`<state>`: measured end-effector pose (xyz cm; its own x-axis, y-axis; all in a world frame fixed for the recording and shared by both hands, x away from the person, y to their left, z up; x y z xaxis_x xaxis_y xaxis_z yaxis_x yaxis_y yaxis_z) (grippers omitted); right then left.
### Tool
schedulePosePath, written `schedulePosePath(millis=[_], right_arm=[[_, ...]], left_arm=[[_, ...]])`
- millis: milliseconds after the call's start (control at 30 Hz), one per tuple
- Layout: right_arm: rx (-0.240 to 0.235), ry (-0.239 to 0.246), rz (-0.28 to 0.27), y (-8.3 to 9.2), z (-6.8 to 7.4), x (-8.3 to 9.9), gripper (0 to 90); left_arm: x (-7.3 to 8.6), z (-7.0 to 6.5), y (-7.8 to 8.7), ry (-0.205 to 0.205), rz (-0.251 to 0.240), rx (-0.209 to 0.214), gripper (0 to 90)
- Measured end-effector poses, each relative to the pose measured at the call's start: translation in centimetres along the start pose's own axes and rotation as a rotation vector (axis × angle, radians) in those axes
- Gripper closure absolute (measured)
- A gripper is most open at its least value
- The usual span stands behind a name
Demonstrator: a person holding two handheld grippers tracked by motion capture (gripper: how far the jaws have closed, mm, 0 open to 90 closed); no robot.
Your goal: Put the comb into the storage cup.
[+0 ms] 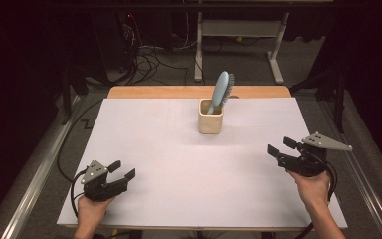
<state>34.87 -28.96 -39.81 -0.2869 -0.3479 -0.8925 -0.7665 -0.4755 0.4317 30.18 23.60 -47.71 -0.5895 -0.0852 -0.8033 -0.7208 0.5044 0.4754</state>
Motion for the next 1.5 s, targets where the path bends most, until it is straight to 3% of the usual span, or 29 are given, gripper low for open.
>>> schedulePosePath(millis=[1500], right_arm=[[-0.005, -0.003, -0.013, 1.8, 1.4, 2.7, 30.5]], left_arm=[[0.1, -0.1, 0.0, -0.011, 0.001, -0.004, 34.1]])
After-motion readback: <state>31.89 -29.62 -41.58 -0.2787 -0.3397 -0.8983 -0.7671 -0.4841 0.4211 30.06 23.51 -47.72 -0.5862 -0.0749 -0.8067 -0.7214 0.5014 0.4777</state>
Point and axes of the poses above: each handheld gripper's, and its own axes: y roughly backward along the jaws, x roughly out of its underside, z roughly to its left, the point moved 3 cm from there along -y, roughly forward along the jaws, and after that the axes turned 15 degrees about y, right-handed, at the moved point
